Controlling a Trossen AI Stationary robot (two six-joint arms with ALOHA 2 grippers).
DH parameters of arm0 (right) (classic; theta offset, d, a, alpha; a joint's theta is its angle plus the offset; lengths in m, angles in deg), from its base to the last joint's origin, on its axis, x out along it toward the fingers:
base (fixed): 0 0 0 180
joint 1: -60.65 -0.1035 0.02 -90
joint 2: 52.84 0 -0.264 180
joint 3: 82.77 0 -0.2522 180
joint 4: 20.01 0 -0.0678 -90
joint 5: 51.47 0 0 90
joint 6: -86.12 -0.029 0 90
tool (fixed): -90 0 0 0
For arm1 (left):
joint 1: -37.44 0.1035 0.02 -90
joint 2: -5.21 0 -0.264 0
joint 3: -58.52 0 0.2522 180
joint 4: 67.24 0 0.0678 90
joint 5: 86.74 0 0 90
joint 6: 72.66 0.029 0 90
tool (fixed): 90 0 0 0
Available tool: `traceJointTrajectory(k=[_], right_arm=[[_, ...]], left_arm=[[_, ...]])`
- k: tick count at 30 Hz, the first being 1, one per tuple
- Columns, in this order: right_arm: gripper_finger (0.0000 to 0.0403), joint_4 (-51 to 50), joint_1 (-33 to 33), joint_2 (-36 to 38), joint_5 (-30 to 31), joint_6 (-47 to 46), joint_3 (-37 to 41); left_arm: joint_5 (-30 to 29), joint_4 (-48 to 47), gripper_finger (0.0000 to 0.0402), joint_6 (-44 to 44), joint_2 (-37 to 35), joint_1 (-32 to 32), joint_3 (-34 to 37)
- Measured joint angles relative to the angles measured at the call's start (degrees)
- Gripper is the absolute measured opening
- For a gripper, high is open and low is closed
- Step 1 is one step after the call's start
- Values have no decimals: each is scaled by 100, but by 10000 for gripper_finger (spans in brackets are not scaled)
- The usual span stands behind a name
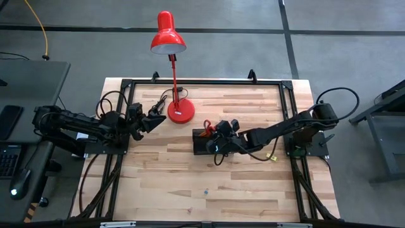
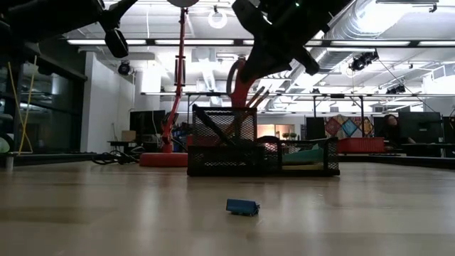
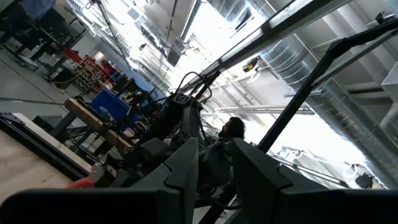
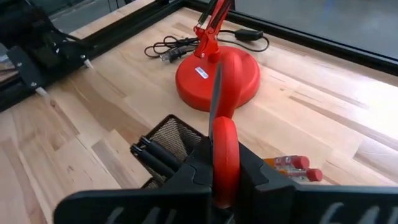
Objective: Pick and place office supplies into organizer
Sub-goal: Put the red scissors into the black desk organizer, then put the yellow eraser into the black desk organizer
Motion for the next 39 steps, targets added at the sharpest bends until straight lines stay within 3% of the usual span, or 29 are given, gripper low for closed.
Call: traceJointTrajectory(k=[8, 19, 29, 34, 39], right_arm=[[63, 178, 5, 0, -18, 423, -4], [170, 169, 9, 15, 742, 838, -9], [190, 599, -4, 401, 1610, 1872, -11], [190, 681, -4, 993, 1409, 1761, -15], [190, 613, -4, 1571, 559, 1568, -15]], left_arm=[[-1, 0, 88, 38, 0, 0, 0], [0, 0, 88, 61, 0, 0, 0], [46, 17, 88, 63, -4, 0, 0], [63, 5, 88, 74, -4, 0, 0], [63, 2, 88, 153, -2, 0, 0]])
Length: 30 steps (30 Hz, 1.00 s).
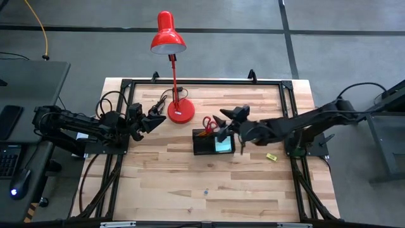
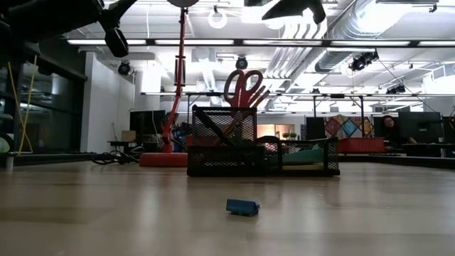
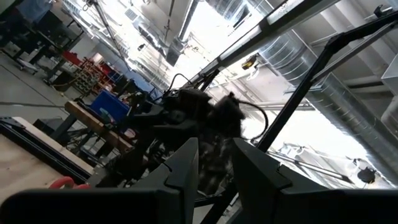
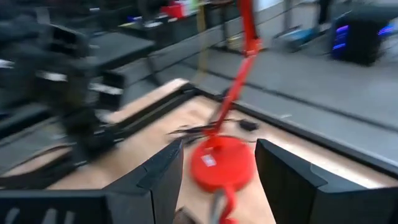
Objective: Pick and place office supplies into organizer
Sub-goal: Put the yellow eraser into the black desk organizer
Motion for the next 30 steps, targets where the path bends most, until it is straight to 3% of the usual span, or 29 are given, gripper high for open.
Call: traceJointTrajectory(k=[7, 11, 14, 17, 23, 30], right_arm=[[190, -371, 0, 649, -1876, -582, 0], [190, -786, -2, 794, -3241, -1247, 0], [190, -1414, -25, 798, -4306, -1976, 0], [190, -2325, -168, 798, -4996, -2677, 0], [190, -4196, -725, 794, -5570, -3575, 0], [186, -5577, -1365, 797, -5486, -3856, 56]], left_arm=[[42, -2, 88, 51, 0, 0, 0], [48, -4, 88, 63, 0, 0, 0], [48, -4, 88, 63, 0, 0, 0], [52, -2, 88, 63, 0, 0, 0], [209, -2, 88, 65, 0, 0, 0], [306, -4, 88, 66, 0, 0, 0]])
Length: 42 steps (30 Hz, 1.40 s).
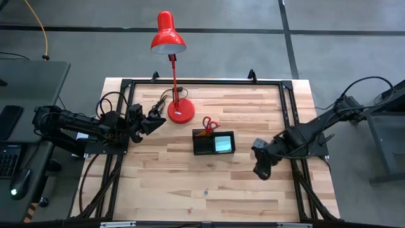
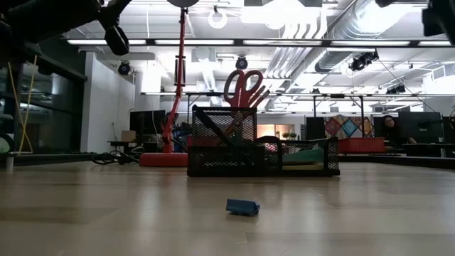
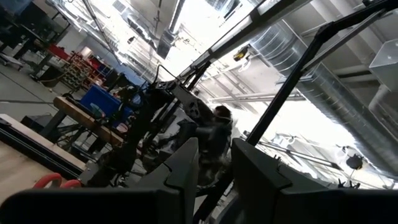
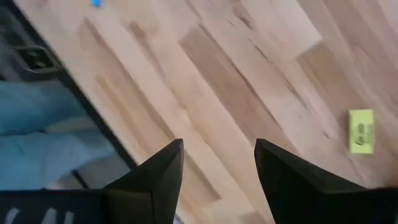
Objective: Pick and place office supplies into organizer
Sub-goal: Put the yellow eraser into the black desk organizer
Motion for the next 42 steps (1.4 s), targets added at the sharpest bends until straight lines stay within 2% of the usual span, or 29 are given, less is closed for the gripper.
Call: traceJointTrajectory(k=[2, 4, 8, 11, 18, 24, 29, 34, 42], right_arm=[[179, 125, -48, 115, 42, -34, 234], [167, 716, -77, 343, -61, -140, 665], [144, 2108, -106, 717, -739, -691, 1805], [141, 2429, -97, 931, -1080, -947, 2243], [177, 936, 99, 1245, -1081, -506, 2261], [227, 518, 508, 1207, -752, -97, 2304], [245, -341, 997, 847, -754, 8, 2313], [248, 192, 1345, 280, -806, 875, 2311], [248, 219, 1655, -488, -557, 1566, 2311]], left_arm=[[-4, -2, 88, 22, 0, 0, 0], [-7, -1, 88, 25, 0, -1, 0], [-7, -2, 88, 8, 2, -1, 0], [-11, 0, 88, 0, 2, 0, 0], [-171, -11, 88, 0, 2, -2, 0], [-374, -2, 88, -45, 2, 0, 0], [-612, -12, 88, -132, 2, -1, 0], [-783, -33, 88, -155, 2, 0, 0], [-762, 22, 88, -306, 2, 0, 0]])
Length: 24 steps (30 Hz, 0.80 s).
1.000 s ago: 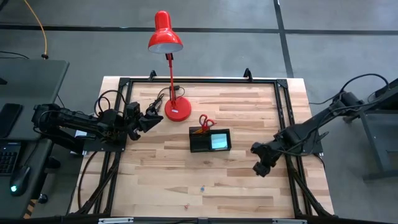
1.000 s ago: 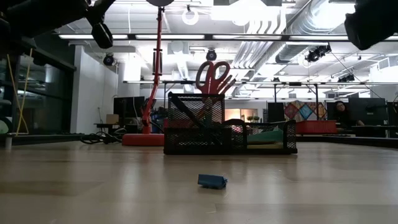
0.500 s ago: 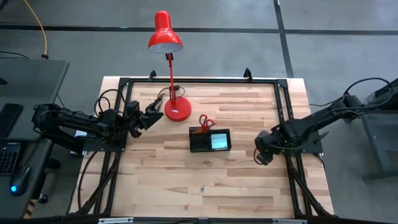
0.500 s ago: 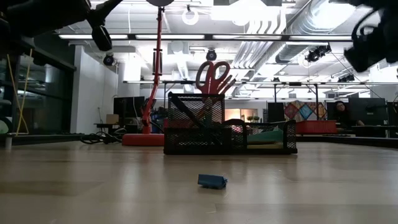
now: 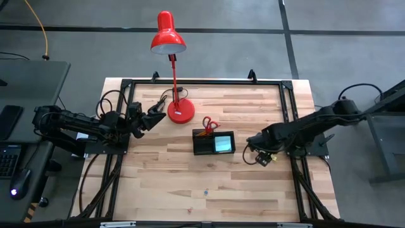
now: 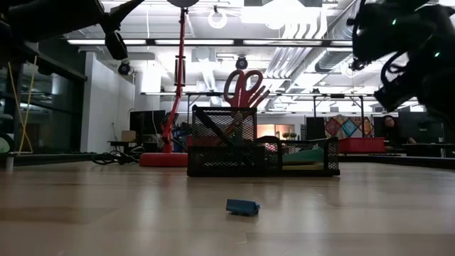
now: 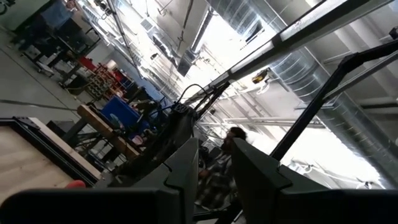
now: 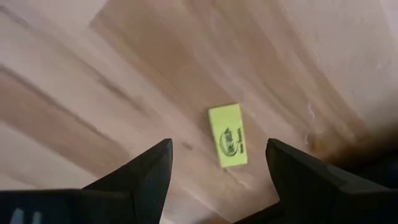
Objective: Pick and place office supplies into organizer
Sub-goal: Put the yellow eraser into the black desk organizer
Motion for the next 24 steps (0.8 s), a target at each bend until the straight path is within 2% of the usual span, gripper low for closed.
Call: traceJointTrajectory(k=[10, 18, 21, 24], right_arm=[[248, 76, 128, -641, -455, 679, 0], [248, -1, 128, -878, -551, 1076, 22], [248, 64, 128, -888, -649, 1101, 215], [248, 309, 128, -886, -999, 1151, 528]], left_arm=[[30, -5, 88, -2, 0, -2, 0], [52, -7, 88, -2, 0, 0, 0], [52, -17, 88, -2, 0, 0, 0], [52, -22, 88, -2, 0, -1, 0]])
